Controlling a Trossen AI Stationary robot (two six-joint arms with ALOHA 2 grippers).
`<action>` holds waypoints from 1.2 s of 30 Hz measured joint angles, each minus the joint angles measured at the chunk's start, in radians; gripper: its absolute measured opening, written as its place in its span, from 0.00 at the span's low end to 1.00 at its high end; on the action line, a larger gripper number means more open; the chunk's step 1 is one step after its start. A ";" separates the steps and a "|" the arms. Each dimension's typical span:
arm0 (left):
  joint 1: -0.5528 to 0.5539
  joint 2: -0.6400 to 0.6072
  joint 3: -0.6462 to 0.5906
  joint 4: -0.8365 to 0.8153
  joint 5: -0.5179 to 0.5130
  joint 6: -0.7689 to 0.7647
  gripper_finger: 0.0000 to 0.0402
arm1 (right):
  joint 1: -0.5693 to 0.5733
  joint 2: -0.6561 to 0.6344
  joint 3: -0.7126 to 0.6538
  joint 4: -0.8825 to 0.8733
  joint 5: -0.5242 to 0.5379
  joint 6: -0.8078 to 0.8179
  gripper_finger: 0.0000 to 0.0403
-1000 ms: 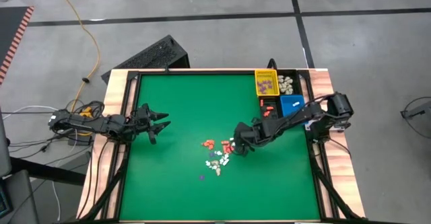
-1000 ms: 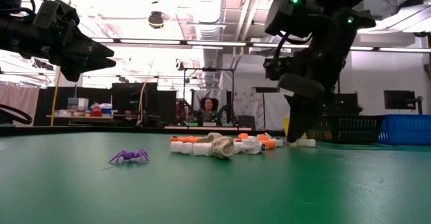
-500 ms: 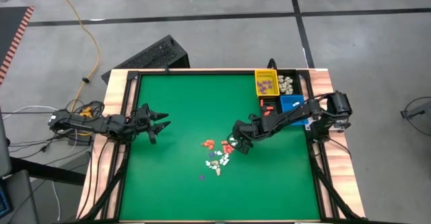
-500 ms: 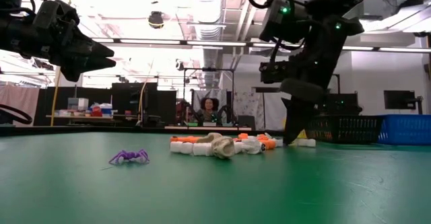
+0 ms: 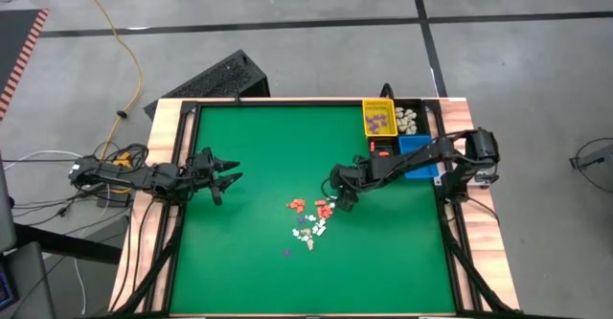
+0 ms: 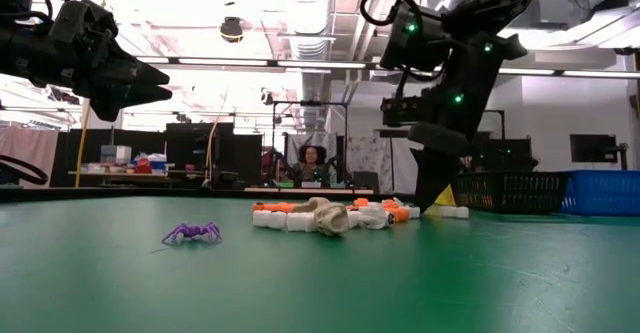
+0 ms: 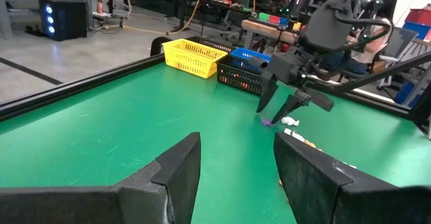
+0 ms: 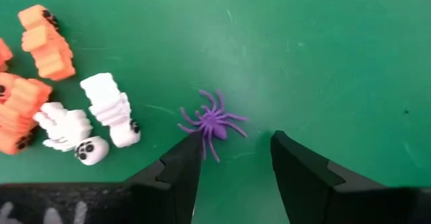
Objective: Sort Halloween decoration
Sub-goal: Put the purple spider toy into the yellow basket
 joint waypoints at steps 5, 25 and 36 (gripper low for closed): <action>0.000 0.000 0.000 0.000 0.000 0.000 0.44 | -0.040 0.005 0.000 0.009 -0.029 -0.015 0.48; 0.000 0.000 0.000 0.000 0.000 0.000 0.44 | -0.084 0.055 0.003 0.052 -0.131 -0.047 0.03; 0.000 0.000 0.000 0.000 0.000 0.000 0.44 | -0.081 -0.032 0.009 0.021 -0.072 -0.021 0.01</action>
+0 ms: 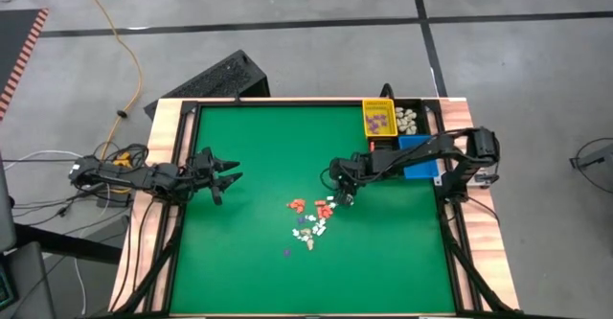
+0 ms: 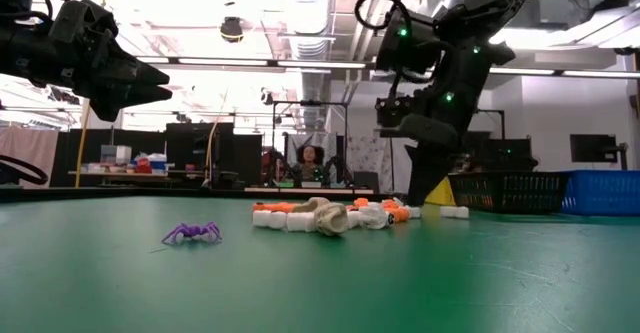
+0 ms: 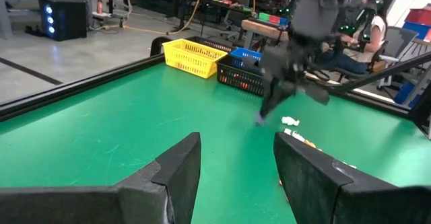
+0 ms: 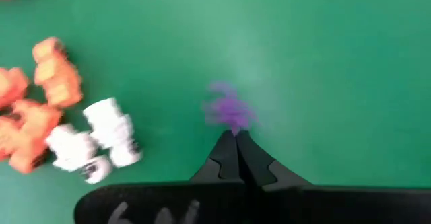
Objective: Sort Halloween decoration
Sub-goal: Put the purple spider toy into the yellow basket
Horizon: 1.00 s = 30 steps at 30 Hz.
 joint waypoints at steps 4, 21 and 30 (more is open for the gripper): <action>0.000 0.000 0.000 0.000 0.000 0.000 0.44 | -0.044 -0.110 0.011 -0.034 0.035 0.001 0.01; 0.000 0.000 0.000 0.000 0.000 0.000 0.44 | -0.423 -0.357 0.010 -0.256 0.276 0.018 0.01; 0.000 0.000 0.000 0.000 0.000 0.000 0.44 | -0.599 -0.241 0.010 -0.238 0.210 0.047 0.20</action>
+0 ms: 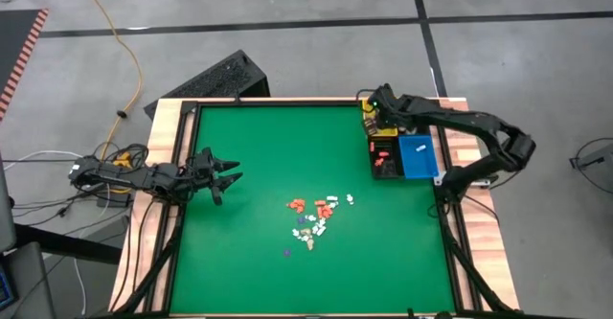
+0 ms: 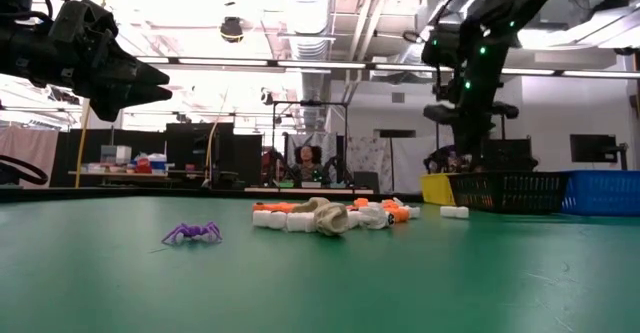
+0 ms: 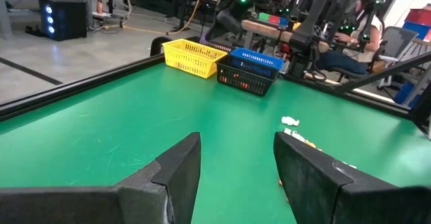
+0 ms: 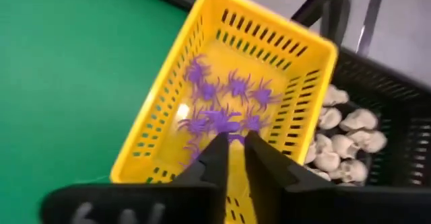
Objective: Sort Halloween decoration
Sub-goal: Put the purple spider toy into the yellow basket
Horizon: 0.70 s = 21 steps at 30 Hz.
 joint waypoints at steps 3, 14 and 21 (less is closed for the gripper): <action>0.000 0.000 0.000 0.000 0.000 0.000 0.44 | -0.014 0.017 0.000 -0.001 -0.007 -0.002 0.30; 0.000 0.000 0.000 0.000 0.000 0.000 0.44 | -0.007 0.017 0.046 -0.013 -0.008 -0.044 0.46; 0.000 0.000 0.000 0.000 0.000 0.000 0.44 | 0.005 0.019 0.093 -0.028 -0.013 -0.120 0.45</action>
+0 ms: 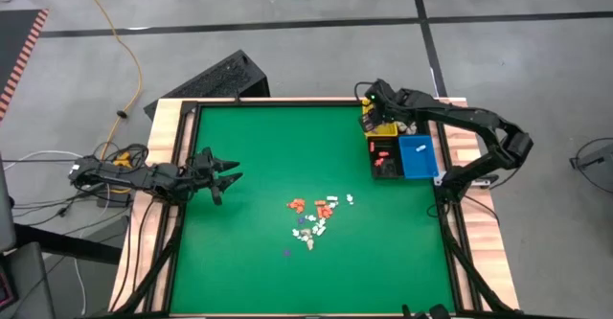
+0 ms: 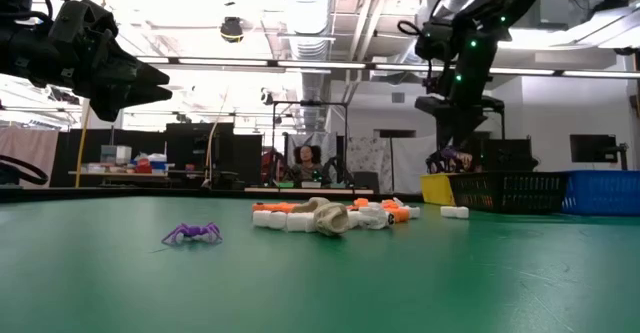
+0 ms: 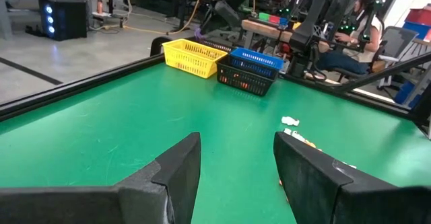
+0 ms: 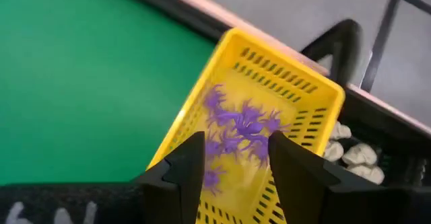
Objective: Sort Halloween decoration
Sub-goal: Put the purple spider toy into the yellow basket
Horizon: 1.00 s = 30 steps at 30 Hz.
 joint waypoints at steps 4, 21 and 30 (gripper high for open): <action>0.000 0.000 0.000 0.000 0.000 0.000 0.44 | -0.020 0.002 0.026 -0.057 0.017 0.042 0.42; 0.000 0.000 0.000 0.000 0.000 0.000 0.44 | -0.015 0.076 0.065 -0.091 0.023 0.063 0.38; 0.000 0.000 0.000 0.000 0.000 0.000 0.44 | -0.028 0.096 0.111 -0.076 -0.100 -0.013 0.36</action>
